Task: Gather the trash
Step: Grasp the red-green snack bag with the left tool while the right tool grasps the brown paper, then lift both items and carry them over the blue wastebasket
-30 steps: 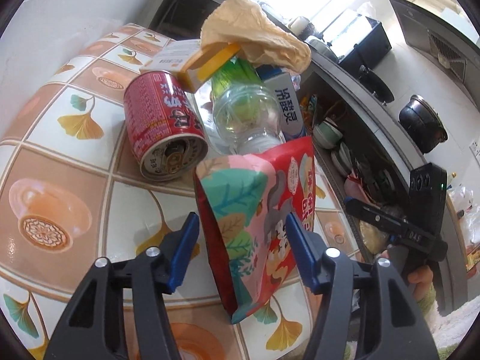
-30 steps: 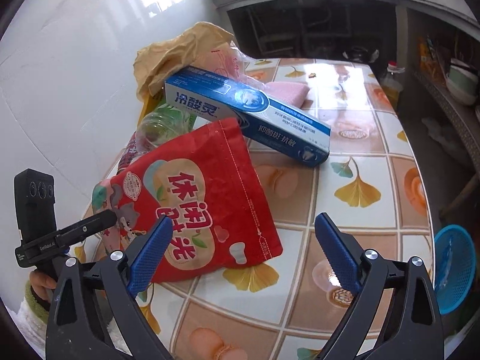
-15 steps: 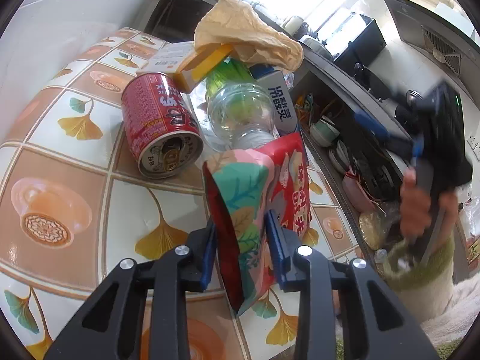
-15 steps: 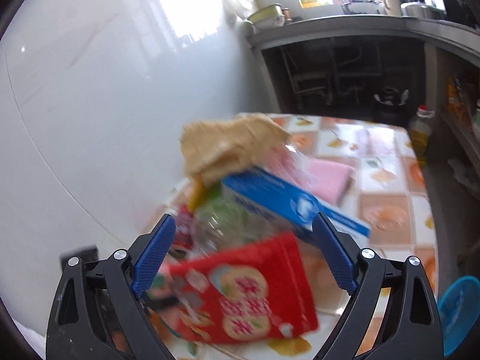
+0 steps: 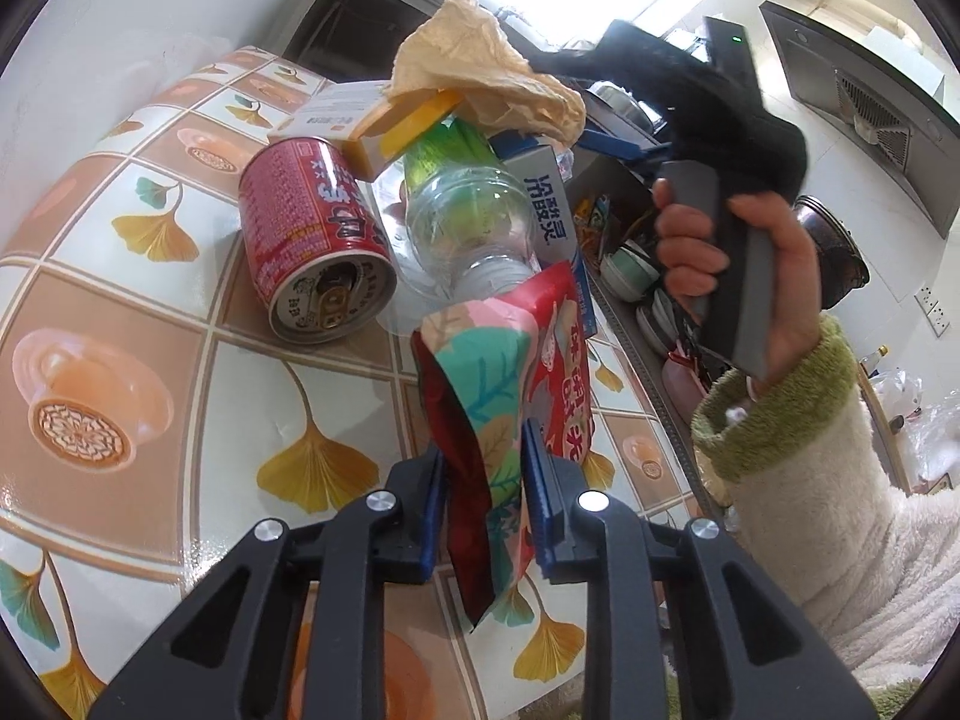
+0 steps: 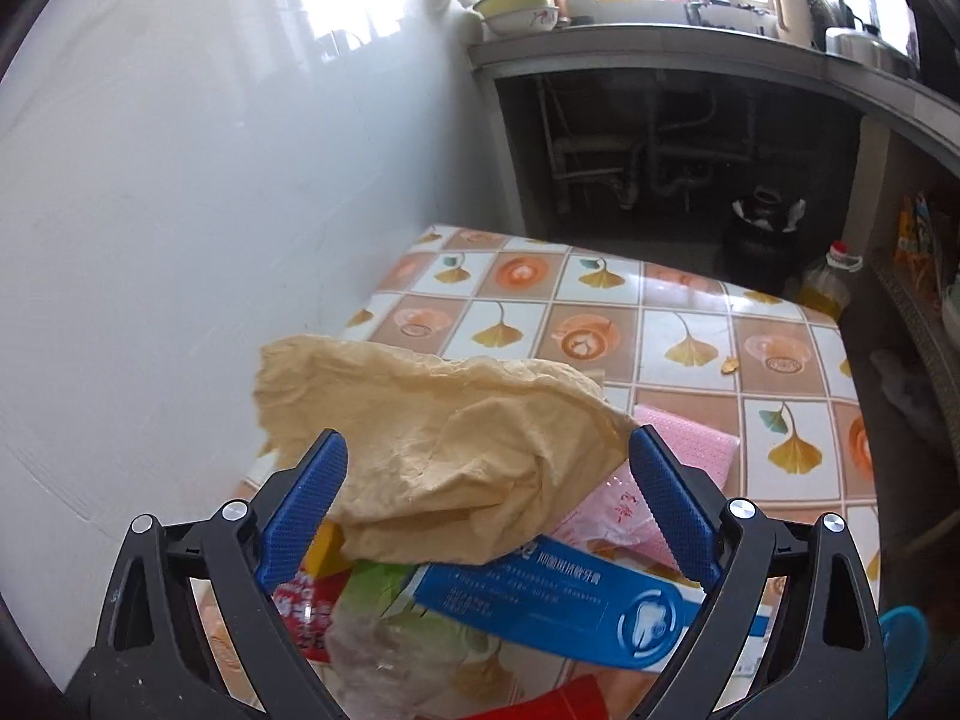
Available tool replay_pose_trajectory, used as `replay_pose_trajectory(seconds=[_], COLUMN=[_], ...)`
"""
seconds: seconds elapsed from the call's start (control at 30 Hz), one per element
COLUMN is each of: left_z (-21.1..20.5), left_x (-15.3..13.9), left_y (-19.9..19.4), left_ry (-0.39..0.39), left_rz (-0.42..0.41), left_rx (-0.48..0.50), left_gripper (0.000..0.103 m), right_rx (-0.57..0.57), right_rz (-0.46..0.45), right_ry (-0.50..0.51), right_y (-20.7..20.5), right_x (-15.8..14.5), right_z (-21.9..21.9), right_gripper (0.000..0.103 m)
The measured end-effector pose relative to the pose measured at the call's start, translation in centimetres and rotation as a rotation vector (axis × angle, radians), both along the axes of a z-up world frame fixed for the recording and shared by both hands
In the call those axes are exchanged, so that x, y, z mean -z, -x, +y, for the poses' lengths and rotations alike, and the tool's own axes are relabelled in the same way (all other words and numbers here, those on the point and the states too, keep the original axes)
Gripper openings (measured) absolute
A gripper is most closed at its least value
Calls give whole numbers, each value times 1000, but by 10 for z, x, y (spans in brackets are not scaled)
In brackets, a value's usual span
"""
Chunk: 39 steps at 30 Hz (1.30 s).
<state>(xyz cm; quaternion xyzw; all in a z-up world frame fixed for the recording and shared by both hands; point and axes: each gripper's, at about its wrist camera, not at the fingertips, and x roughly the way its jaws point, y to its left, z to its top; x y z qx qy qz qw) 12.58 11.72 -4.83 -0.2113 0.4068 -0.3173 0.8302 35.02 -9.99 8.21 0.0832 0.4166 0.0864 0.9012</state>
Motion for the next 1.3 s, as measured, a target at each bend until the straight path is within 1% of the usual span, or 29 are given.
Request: replay_pose_trajectory(seconds=[0.07,0.13,0.2,0.23,0.27,0.3,0.33,0.4,0.43,0.47,0.5,0.53,0.6,0.7,0.77,1.0,1.1,1.3], left_z=[1,2,4,4,4,3,3,3,3,3,4,4,4,4,4,5,5,-4], left_x=[0,0,0,-1,-1,-1,-1,-2,-2,-2,-3,-3,-5,-8,-11,-31,-41,-65], left_y=[1,1,2,3,3,2,2,3,3,4,4,5,7,9,11,21,26,34], left_ry=[6,12,18,19,20,20,24,26,26,28,30,34,40,53,60,101,114,111], left_rz=[2,3,2,1,0,1,0,-3,-4,-6,-6,-9,-15,-24,-33,-85,-99,-140], left_rx=[1,1,2,3,3,3,4,6,6,6,7,9,11,16,22,34,38,49], left_gripper=[21,20,19,19,19,19,18,17,17,17,16,16,15,14,13,13,13,13], right_rx=[-14,-31,-47,-51,-51,-48,-48,-57,-57,-58,-60,-58,-56,-55,-58,-50,-40,12], right_rz=[-9,-19,-19,-19,-20,-22,-22,-18,-17,-17,-17,-17,-19,-36,-54,-127,-163,-247], right_ry=[55,110,150,161,167,173,177,176,179,179,172,165,148,130,96,-10,-56,-70], right_y=[4,6,7,8,8,7,7,6,6,6,6,6,7,10,13,34,50,98], right_x=[1,1,3,3,4,5,5,5,5,4,3,3,-1,-6,-13,-43,-60,-91], right_z=[8,17,23,24,25,25,25,26,26,26,25,24,21,19,14,-6,-21,-60], right_gripper=[90,85,75,73,67,60,56,44,41,34,27,24,13,9,8,6,6,6])
